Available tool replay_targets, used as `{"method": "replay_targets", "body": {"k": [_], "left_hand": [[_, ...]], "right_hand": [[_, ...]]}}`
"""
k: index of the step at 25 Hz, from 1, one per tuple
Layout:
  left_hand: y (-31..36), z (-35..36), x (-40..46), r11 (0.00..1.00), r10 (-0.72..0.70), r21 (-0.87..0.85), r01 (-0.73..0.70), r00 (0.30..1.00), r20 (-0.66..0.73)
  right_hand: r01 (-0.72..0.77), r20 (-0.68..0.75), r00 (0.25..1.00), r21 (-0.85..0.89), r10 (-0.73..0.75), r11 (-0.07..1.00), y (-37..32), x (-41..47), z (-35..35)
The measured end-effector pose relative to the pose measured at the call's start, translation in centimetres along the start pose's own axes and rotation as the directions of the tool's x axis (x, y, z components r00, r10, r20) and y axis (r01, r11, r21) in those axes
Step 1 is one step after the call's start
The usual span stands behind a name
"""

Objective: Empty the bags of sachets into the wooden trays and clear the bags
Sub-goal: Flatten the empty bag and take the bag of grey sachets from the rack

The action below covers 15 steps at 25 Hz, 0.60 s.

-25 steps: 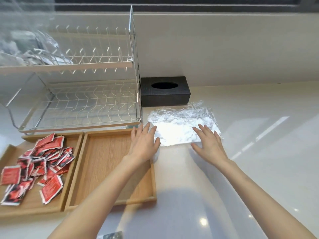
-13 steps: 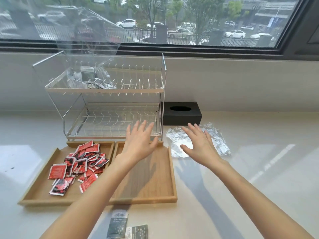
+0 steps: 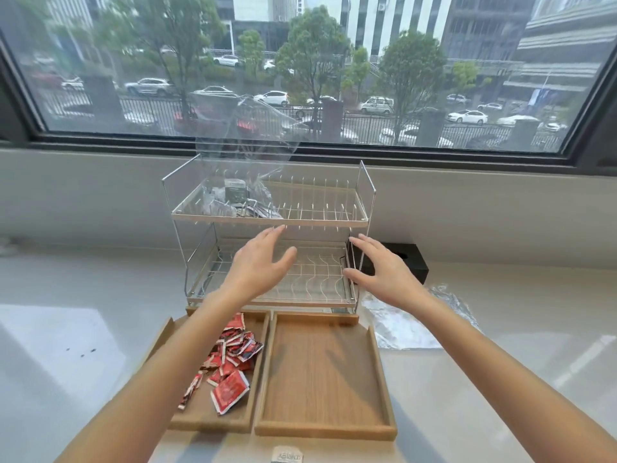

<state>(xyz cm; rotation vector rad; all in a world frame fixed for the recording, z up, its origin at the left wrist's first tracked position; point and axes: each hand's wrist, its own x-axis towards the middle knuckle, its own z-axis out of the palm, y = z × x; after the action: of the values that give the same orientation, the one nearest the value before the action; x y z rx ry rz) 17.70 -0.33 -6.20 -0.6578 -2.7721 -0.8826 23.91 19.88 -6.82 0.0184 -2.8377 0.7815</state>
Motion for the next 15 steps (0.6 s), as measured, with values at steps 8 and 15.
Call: {"method": "replay_targets", "body": {"k": [8, 15], "left_hand": [[-3.3, -7.9, 3.1, 0.985, -0.070, -0.165, 0.049, 0.990, -0.120], [-9.0, -11.1, 7.9, 0.962, -0.192, -0.220, 0.160, 0.972, -0.132]], "right_hand": [[0.022, -0.011, 1.000, 0.101, -0.021, 0.995, -5.0, 5.6, -0.8], [-0.006, 0.002, 1.000, 0.167, 0.005, 0.986, -7.5, 13.0, 0.2]]}}
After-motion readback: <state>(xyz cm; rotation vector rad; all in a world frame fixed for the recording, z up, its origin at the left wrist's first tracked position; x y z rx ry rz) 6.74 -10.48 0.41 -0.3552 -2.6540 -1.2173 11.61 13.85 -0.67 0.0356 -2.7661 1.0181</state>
